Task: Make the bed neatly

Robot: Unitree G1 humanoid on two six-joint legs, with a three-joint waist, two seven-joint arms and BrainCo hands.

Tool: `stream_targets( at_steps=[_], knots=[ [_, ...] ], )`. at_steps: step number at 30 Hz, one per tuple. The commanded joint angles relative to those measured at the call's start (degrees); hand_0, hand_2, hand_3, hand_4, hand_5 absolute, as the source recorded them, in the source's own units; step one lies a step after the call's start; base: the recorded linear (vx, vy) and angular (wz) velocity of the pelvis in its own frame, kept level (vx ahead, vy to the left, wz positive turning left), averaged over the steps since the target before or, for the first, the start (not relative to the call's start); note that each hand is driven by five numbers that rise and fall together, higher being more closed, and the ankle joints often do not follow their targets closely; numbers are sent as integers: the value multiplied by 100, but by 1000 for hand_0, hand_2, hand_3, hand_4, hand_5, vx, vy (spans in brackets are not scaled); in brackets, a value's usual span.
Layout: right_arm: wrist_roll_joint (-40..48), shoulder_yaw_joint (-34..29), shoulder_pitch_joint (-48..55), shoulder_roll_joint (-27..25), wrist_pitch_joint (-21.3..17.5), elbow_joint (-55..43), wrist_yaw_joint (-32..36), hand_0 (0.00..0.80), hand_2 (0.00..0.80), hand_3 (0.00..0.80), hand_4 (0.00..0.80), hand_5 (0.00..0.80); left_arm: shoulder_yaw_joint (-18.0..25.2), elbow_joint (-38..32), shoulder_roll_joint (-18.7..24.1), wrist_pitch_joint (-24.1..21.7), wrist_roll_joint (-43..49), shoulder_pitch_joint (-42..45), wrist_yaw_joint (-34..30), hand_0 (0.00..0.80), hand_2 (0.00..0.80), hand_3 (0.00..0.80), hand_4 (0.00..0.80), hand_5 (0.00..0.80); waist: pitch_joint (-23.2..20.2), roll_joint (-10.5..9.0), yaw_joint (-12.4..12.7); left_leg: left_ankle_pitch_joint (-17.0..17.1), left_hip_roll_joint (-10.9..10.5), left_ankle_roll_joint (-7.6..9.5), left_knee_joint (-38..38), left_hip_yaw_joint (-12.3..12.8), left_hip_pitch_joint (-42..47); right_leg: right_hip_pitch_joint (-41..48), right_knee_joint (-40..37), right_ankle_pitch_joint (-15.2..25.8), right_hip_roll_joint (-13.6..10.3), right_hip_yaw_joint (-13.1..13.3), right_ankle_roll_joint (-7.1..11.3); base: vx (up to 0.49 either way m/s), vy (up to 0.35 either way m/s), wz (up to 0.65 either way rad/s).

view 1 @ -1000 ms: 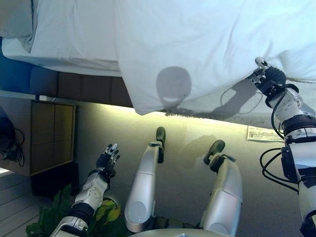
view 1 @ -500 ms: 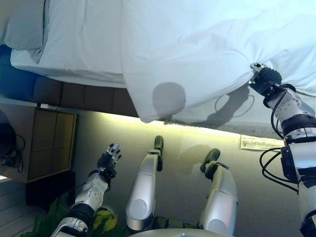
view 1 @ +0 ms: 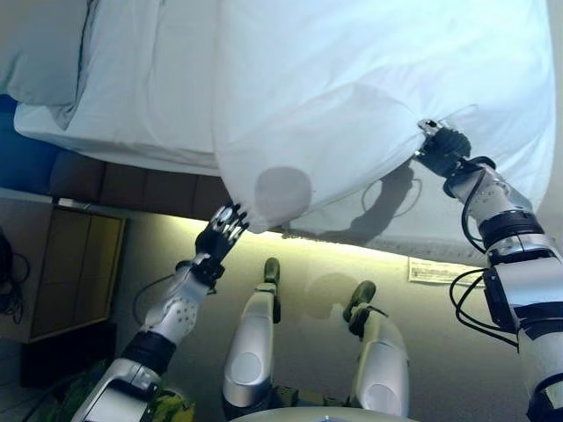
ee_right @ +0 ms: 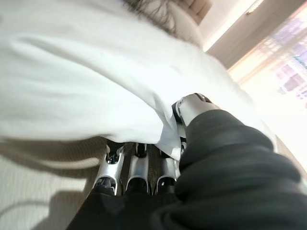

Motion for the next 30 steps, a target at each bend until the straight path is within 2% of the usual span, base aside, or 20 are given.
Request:
stream_targets(
  at_steps=[1, 5, 6, 11, 15, 21, 24, 30],
  knots=[
    [677, 37, -446, 315, -414, -658, 496, 800, 800, 800, 800, 800, -216, 264, -380, -54, -773, -95, -49, 0, 0, 0, 0, 0, -347, -381, -24, 31, 184, 5, -159, -52, 59, 425, -556, 148, -145, 45, 413, 37, -34, -12],
    [867, 134, -407, 609, -430, -980, 395, 800, 800, 800, 800, 800, -132, 734, -857, 94, -1419, -203, -318, 0, 0, 0, 0, 0, -433, -614, -82, 12, 278, -32, -252, -16, 215, 624, -789, 225, -59, 27, 430, 49, -75, -7],
    [909, 166, -390, 708, -455, -1069, 409, 800, 800, 800, 800, 800, -92, 923, -1023, 253, -1676, -220, -384, 0, 0, 0, 0, 0, -461, -687, -96, 2, 322, -50, -259, 0, 256, 696, -855, 247, -32, 13, 431, 49, -84, -4],
    [1075, 273, -410, 980, -680, -1379, 272, 800, 800, 800, 800, 800, 56, 1306, -1388, 246, -2430, -376, -119, 0, 0, 0, 0, 0, -500, -895, -108, -31, 453, -96, -225, -7, 306, 830, -933, 277, 38, -51, 436, 43, -94, -2],
    [1140, 327, -577, 1192, -1048, -1565, 39, 800, 800, 800, 800, 800, 215, 1546, -1612, 145, -2990, -561, 458, 0, 0, 0, 0, 0, -447, -995, -94, -57, 488, -104, -184, -53, 255, 826, -927, 277, 82, -83, 444, -11, -83, -3],
    [1358, 466, -779, 1360, -1192, -1868, 31, 800, 800, 800, 800, 800, 294, 1910, -1844, 89, -3738, -635, 1159, 0, 0, 0, 0, 0, -325, -1049, -83, -25, 492, -125, -182, -92, 141, 760, -916, 265, 112, -114, 446, -37, -30, 1],
    [1432, 513, -692, 1483, -1214, -2238, 98, 800, 800, 800, 800, 800, 348, 2060, -1904, 123, -4011, -624, 1093, 0, 0, 0, 0, 0, -281, -1099, -102, -11, 506, -132, -179, -86, 98, 726, -908, 259, 129, -106, 447, 0, -11, 0],
    [1519, 493, -372, 1678, -1454, -3151, 128, 800, 800, 800, 800, 800, 479, 2140, -1960, -146, -4184, -855, 1079, 0, 0, 0, 0, 0, -195, -1354, -192, -64, 604, -159, -37, -66, -8, 689, -903, 274, 211, -83, 467, -6, -75, -5]
  ],
)
